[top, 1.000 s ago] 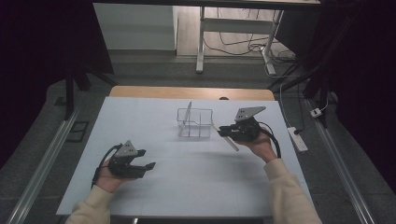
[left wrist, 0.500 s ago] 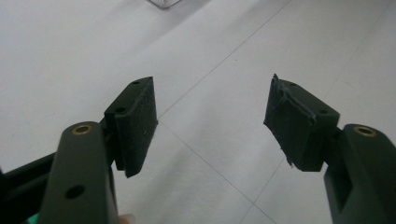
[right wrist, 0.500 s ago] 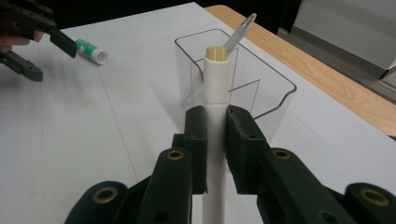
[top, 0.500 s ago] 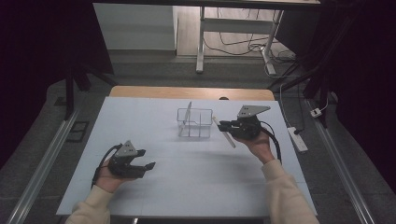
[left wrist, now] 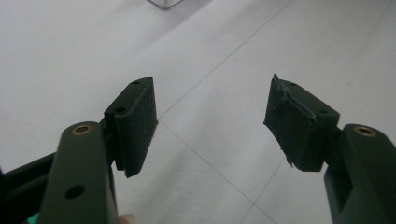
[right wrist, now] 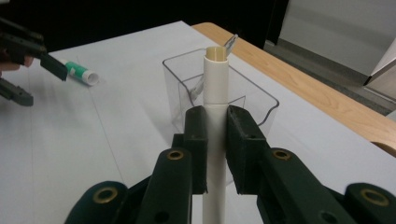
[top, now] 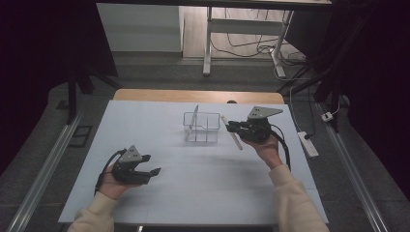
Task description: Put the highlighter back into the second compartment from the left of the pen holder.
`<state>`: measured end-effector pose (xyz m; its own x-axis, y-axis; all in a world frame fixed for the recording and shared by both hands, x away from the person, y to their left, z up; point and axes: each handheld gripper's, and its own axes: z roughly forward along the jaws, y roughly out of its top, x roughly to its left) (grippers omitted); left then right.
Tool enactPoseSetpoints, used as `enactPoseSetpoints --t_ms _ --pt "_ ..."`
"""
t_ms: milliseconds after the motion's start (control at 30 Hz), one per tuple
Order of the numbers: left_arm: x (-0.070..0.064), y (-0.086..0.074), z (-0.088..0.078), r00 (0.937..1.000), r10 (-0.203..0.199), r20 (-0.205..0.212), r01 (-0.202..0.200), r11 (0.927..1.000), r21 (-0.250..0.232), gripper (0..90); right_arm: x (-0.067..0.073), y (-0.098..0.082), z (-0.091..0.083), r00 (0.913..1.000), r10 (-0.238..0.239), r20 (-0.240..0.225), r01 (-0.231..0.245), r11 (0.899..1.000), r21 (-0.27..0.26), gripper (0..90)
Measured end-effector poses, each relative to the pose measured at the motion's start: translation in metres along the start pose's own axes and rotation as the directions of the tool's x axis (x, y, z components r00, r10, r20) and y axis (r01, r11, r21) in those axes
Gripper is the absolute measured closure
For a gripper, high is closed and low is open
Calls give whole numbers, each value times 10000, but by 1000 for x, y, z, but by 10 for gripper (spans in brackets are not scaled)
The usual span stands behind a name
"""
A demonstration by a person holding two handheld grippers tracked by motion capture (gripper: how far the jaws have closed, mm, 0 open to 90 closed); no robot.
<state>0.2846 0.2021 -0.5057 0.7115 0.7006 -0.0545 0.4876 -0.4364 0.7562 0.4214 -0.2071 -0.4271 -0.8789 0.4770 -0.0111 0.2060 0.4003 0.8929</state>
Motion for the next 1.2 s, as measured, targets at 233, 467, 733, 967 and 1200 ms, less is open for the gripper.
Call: enactPoseSetpoints --t_ms 233,467,733,967,1200 --pt "0 0 0 10000 2 3 -2 10000 -17 340 2 8 2 9995 196 235 -187 9991 -379 775" --pt "1 0 -1 10000 -17 8 17 10000 -39 340 4 16 7 9988 313 366 -288 9973 -678 775" --pt "1 0 -1 10000 -1 13 1 10000 -37 340 5 23 11 9982 475 371 -434 9937 -1035 775" --pt "1 0 -1 10000 -18 1 18 10000 -53 340 4 30 14 9970 583 509 -514 9905 -1277 775" --pt "2 0 -2 10000 -25 1 25 10000 -53 340 3 37 19 9963 623 589 -535 9885 -1416 775"
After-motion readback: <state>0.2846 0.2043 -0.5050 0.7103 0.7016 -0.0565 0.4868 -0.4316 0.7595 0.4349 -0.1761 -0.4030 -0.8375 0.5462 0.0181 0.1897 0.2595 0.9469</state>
